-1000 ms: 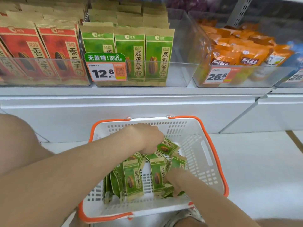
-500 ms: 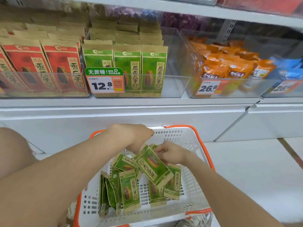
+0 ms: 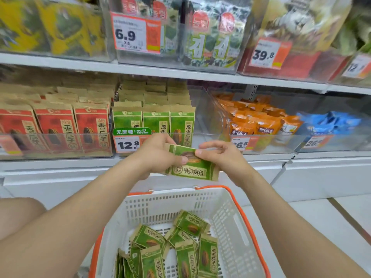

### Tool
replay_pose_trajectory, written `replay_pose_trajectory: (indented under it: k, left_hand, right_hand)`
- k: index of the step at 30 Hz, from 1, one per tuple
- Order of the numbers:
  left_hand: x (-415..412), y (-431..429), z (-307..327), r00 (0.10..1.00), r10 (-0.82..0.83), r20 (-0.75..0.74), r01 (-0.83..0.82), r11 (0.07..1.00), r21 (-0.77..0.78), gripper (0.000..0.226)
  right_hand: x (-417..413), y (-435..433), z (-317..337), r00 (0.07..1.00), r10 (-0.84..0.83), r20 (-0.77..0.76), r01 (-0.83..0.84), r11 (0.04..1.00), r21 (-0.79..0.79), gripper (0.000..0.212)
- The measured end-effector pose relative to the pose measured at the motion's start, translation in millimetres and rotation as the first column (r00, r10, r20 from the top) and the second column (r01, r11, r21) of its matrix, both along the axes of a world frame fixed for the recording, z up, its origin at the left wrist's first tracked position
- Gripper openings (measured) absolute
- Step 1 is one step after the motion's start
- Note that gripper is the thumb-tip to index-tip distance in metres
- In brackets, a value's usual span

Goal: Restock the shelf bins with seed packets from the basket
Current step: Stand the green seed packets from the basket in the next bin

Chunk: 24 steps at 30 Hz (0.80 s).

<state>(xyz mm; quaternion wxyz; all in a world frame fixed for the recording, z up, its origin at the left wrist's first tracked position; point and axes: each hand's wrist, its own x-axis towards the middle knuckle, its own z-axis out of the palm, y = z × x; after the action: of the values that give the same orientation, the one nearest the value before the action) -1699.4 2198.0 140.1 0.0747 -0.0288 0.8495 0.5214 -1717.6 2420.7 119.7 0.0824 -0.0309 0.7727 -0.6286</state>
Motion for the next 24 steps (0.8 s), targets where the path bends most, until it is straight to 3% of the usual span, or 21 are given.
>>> replay_pose_trajectory:
  k: [3, 5, 8, 10, 12, 14, 15, 17, 19, 21, 24]
  left_hand:
    - [-1.7, 13.0, 5.2, 0.987, 0.159, -0.023, -0.146, 0.950, 0.275, 0.047]
    - [-3.9, 22.8, 7.6, 0.975, 0.221, -0.024, -0.189, 0.881, 0.434, 0.045]
    - [-6.9, 39.0, 11.6, 0.958, 0.282, 0.044, -0.241, 0.717, 0.654, 0.039]
    - [-10.3, 47.1, 11.4, 0.944, 0.327, 0.050, -0.279, 0.706, 0.651, 0.043]
    - [-13.5, 51.9, 12.2, 0.933, 0.351, -0.076, -0.278, 0.840, 0.467, 0.050]
    - [-16.8, 53.3, 14.9, 0.912, 0.315, -0.263, -0.284, 0.947, 0.149, 0.057]
    - [-17.8, 53.7, 16.7, 0.898, 0.265, -0.351, -0.296, 0.954, -0.036, 0.063]
    - [-16.8, 54.0, 20.8, 0.846, 0.118, -0.520, -0.344, 0.865, -0.365, 0.073]
    - [-18.2, 52.2, 21.8, 0.773, -0.076, -0.630, -0.386, 0.732, -0.561, 0.073]
    - [-25.5, 49.1, 19.8, 0.769, -0.237, -0.594, -0.345, 0.628, -0.698, 0.077]
    - [-43.3, 47.5, 20.9, 0.829, -0.367, -0.423, -0.221, 0.479, -0.849, 0.092]
  right_hand:
    - [-6.0, -4.9, 29.3, 0.976, -0.207, -0.074, 0.190, 0.963, -0.190, 0.058]
    - [-8.6, -7.7, 47.2, 0.958, -0.262, -0.118, 0.226, 0.941, -0.252, 0.061]
    - [-8.8, -0.1, 69.4, 0.965, -0.173, -0.196, 0.149, 0.980, -0.133, 0.062]
    - [-9.3, 9.1, 81.0, 0.975, -0.056, -0.216, 0.061, 0.998, 0.016, 0.061]
    - [-13.7, 18.9, 91.6, 0.955, 0.003, -0.298, 0.031, 0.993, 0.111, 0.060]
    - [-19.8, 26.6, 103.3, 0.901, 0.032, -0.432, 0.088, 0.963, 0.254, 0.057]
    - [-23.3, 29.8, 108.5, 0.866, 0.047, -0.498, 0.141, 0.932, 0.334, 0.056]
    - [-30.0, 34.7, 114.7, 0.801, 0.064, -0.595, 0.232, 0.883, 0.408, 0.054]
    - [-38.6, 37.0, 112.8, 0.767, 0.067, -0.638, 0.268, 0.870, 0.413, 0.053]
    - [-52.4, 34.7, 103.8, 0.753, 0.147, -0.642, 0.292, 0.799, 0.526, 0.054]
    - [-76.3, 23.2, 84.8, 0.780, 0.283, -0.558, 0.296, 0.619, 0.727, 0.053]
